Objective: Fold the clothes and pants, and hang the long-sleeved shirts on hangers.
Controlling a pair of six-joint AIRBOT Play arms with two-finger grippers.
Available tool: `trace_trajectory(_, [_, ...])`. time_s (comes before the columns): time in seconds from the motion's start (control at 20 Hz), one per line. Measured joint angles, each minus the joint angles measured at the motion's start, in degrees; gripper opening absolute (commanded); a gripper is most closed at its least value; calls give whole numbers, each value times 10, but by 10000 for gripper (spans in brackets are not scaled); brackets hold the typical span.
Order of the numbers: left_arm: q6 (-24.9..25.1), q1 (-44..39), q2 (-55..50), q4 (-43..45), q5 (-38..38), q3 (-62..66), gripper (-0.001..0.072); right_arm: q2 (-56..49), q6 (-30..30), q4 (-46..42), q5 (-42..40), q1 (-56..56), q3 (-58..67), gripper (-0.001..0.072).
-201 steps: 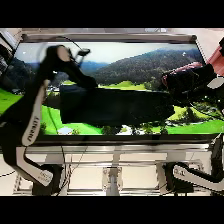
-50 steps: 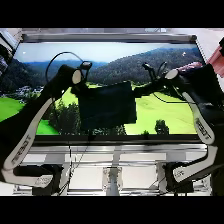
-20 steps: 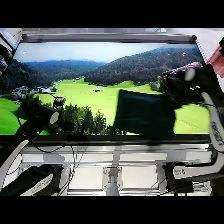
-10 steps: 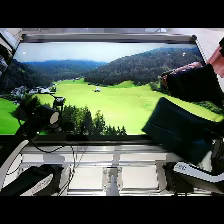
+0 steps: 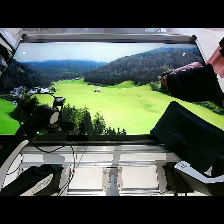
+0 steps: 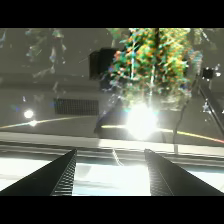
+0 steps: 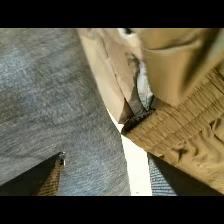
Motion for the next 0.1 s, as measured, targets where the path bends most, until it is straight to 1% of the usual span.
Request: trace_trajectory(0.1, [0, 0, 0, 0, 0, 0, 492, 17, 3, 28, -12, -3, 0, 578])
